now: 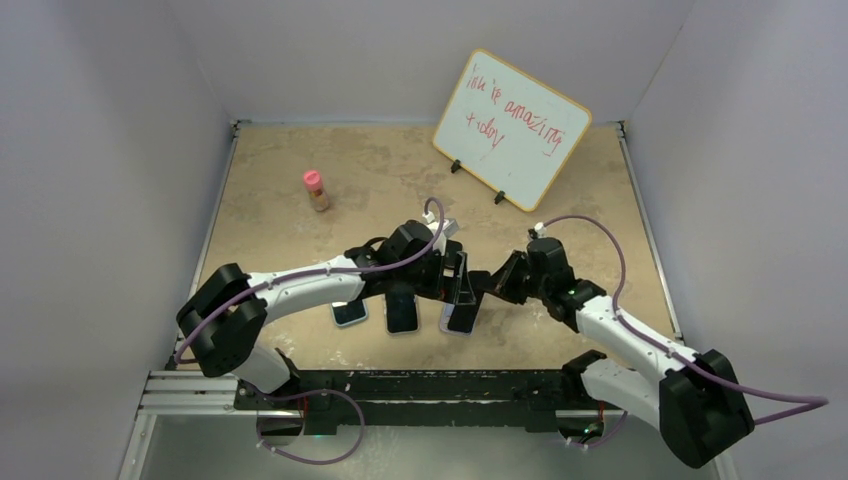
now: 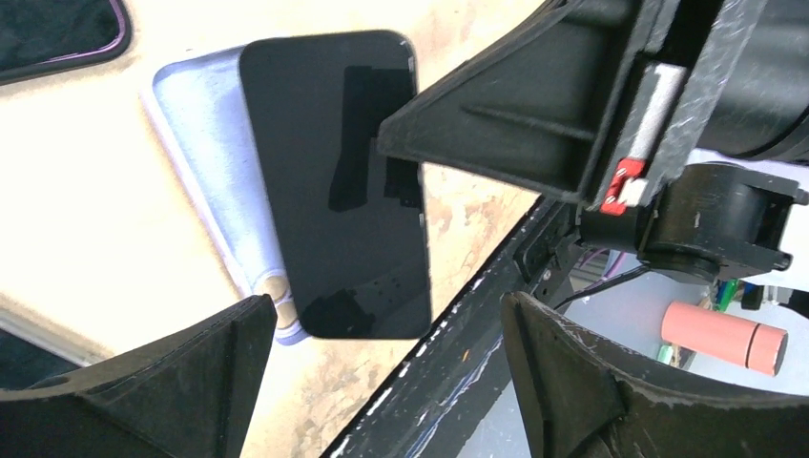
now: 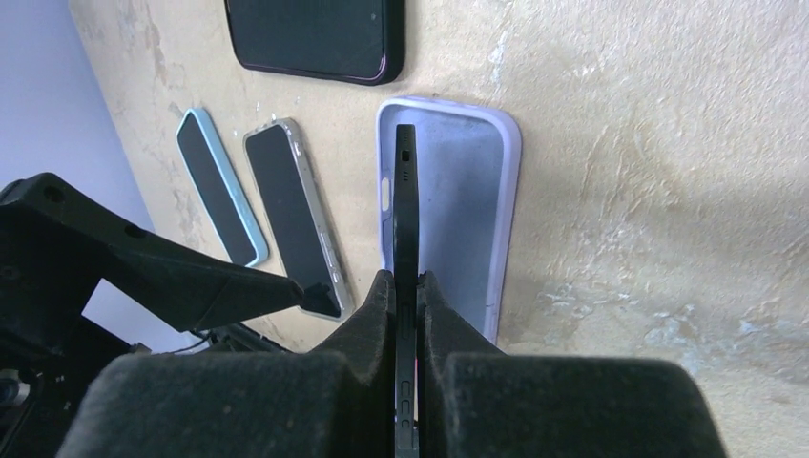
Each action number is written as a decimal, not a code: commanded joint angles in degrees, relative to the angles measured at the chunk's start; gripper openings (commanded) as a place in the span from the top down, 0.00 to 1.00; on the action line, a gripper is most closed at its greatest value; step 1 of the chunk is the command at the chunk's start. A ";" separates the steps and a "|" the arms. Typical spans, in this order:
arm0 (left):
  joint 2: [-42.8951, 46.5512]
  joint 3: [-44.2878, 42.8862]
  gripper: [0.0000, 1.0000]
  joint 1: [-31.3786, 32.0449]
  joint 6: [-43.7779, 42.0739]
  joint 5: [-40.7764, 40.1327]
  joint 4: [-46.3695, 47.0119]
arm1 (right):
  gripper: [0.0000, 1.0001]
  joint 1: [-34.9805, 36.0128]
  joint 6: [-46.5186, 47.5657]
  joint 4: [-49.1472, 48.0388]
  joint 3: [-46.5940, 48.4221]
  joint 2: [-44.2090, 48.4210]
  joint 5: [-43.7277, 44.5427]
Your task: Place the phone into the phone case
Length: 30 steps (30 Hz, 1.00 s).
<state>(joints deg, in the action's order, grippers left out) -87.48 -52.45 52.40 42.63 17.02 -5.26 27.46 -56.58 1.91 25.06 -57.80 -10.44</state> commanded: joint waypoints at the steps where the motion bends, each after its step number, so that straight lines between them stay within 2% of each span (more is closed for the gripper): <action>1: 2.14 1.67 0.10 -1.62 -2.57 0.18 1.52 | 1.00 -2.56 2.88 -4.72 2.28 -1.46 -6.18; 9: 1.12 4.54 0.22 -3.00 -3.60 1.99 6.59 | 1.00 -3.26 6.79 -12.33 1.50 -7.60 -13.23; 17: -1.88 6.66 0.36 -2.99 -4.40 3.41 10.35 | 1.00 -4.00 7.43 -17.54 -1.49 -9.44 -14.16; 30: -4.14 10.66 0.40 -2.83 -2.90 5.11 13.46 | 1.00 -6.09 2.03 -25.75 -8.32 -11.00 -15.06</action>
<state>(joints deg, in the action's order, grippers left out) -91.57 -43.31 49.60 39.66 20.62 3.92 21.63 -52.53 -18.37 18.46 -67.75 -23.81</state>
